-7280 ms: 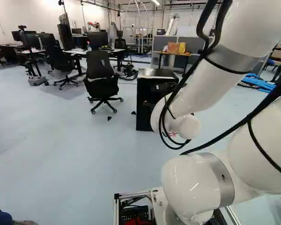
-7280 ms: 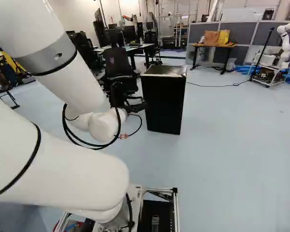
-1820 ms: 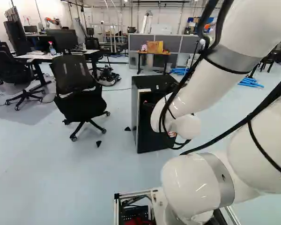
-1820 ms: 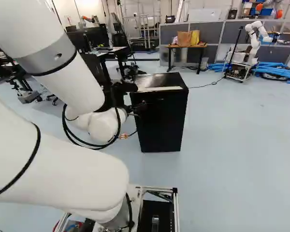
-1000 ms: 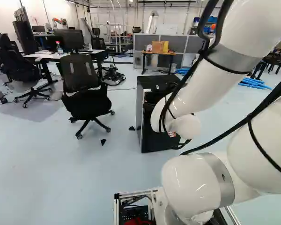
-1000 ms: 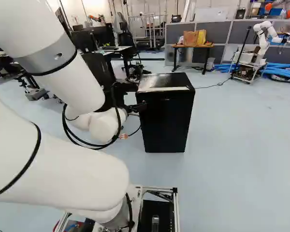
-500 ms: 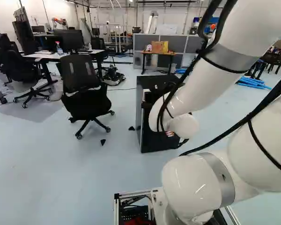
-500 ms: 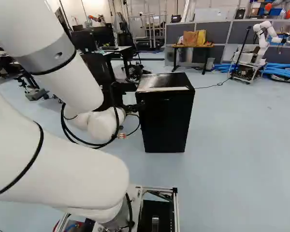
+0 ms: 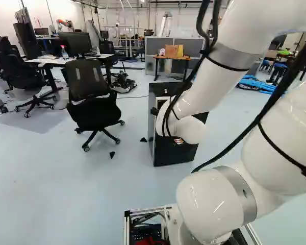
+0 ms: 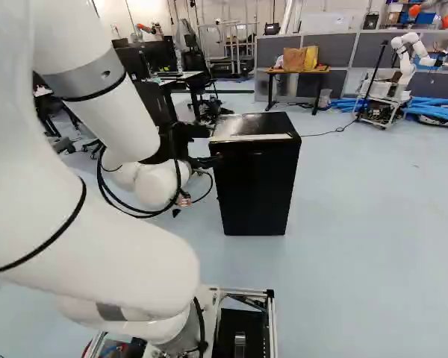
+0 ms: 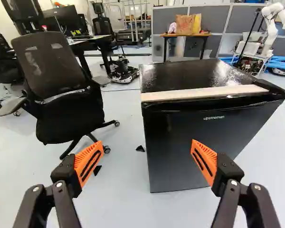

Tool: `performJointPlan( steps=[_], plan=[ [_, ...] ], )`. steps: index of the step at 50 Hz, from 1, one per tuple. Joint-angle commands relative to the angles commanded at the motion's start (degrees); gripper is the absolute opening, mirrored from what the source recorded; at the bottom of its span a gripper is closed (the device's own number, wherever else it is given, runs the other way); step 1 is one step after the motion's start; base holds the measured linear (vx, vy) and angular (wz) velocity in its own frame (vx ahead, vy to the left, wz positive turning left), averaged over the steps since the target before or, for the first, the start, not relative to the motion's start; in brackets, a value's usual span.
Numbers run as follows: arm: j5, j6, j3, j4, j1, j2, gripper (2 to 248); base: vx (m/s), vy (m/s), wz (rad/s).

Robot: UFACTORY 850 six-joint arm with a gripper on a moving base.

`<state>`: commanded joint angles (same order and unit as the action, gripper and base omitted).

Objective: Grab a drink from the fridge

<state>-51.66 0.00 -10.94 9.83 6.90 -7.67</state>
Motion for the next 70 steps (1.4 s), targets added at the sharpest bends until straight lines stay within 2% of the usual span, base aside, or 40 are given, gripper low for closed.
performJointPlan(
  steps=[34, 60, 70],
  plan=[
    [-2.96, 0.0, -9.48, 10.0, 3.71, 14.78, 247, 0.0, 0.0, 0.0],
    [-6.01, 0.0, -14.03, 18.16, 6.77, 18.8, 247, 0.0, 0.0, 0.0],
    [-6.8, 0.0, -15.95, 21.26, 7.81, 21.49, 247, 0.0, 0.0, 0.0]
  ],
)
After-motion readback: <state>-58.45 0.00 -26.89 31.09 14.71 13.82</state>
